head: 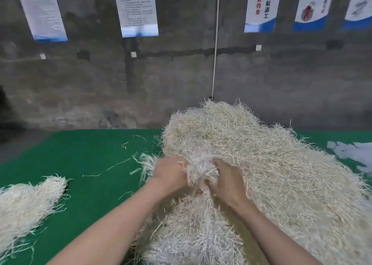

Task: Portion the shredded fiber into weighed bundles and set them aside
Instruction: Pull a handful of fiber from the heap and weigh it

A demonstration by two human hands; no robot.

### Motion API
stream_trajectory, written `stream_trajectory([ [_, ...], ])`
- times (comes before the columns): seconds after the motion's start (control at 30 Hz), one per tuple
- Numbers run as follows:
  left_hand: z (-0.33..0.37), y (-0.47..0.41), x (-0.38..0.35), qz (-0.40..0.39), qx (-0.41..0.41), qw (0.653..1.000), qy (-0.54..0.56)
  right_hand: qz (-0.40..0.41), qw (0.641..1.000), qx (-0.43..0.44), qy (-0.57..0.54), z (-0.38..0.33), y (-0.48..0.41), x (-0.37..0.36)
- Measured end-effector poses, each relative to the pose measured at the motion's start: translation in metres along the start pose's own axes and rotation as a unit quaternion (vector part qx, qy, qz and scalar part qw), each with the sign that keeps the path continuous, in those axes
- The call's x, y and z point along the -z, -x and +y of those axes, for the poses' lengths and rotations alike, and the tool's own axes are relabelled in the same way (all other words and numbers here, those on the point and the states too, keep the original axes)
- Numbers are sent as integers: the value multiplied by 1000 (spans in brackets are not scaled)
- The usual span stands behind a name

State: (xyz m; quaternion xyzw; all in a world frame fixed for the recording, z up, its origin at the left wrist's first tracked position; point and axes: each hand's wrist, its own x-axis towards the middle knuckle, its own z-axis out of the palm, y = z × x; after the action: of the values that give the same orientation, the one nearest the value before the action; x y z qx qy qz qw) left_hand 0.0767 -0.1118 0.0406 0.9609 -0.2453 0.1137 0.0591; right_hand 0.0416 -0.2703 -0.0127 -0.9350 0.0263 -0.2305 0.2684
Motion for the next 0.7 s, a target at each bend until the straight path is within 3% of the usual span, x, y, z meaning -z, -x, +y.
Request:
stream_trajectory([
  [0.07,-22,-12,13,119,32,992,-31,-30,994,17,100,13,10,-5],
  [0.17,-45,-27,23,194,87,976,-41,-96,971,-7,218,36,21,-15],
  [0.27,-45,-32,24,221,127,958,133,-116,966,-15,229,45,22,-24],
  [0.33,-36,-37,27,229,212,883,350,-116,968,-16,220,48,21,-28],
  [0.43,-15,-42,40,135,296,661,676,-144,969,-24,198,58,30,-38],
  [0.47,-9,-41,42,107,298,615,722,-160,969,-15,190,62,34,-41],
  [0.5,-3,-39,44,89,300,597,739,-177,967,-9,184,65,38,-43],
  [0.6,0,-36,44,71,297,587,750,-176,968,-24,175,68,43,-43],
  [0.7,-10,-38,60,132,292,521,791,-134,977,-51,156,59,43,-38],
])
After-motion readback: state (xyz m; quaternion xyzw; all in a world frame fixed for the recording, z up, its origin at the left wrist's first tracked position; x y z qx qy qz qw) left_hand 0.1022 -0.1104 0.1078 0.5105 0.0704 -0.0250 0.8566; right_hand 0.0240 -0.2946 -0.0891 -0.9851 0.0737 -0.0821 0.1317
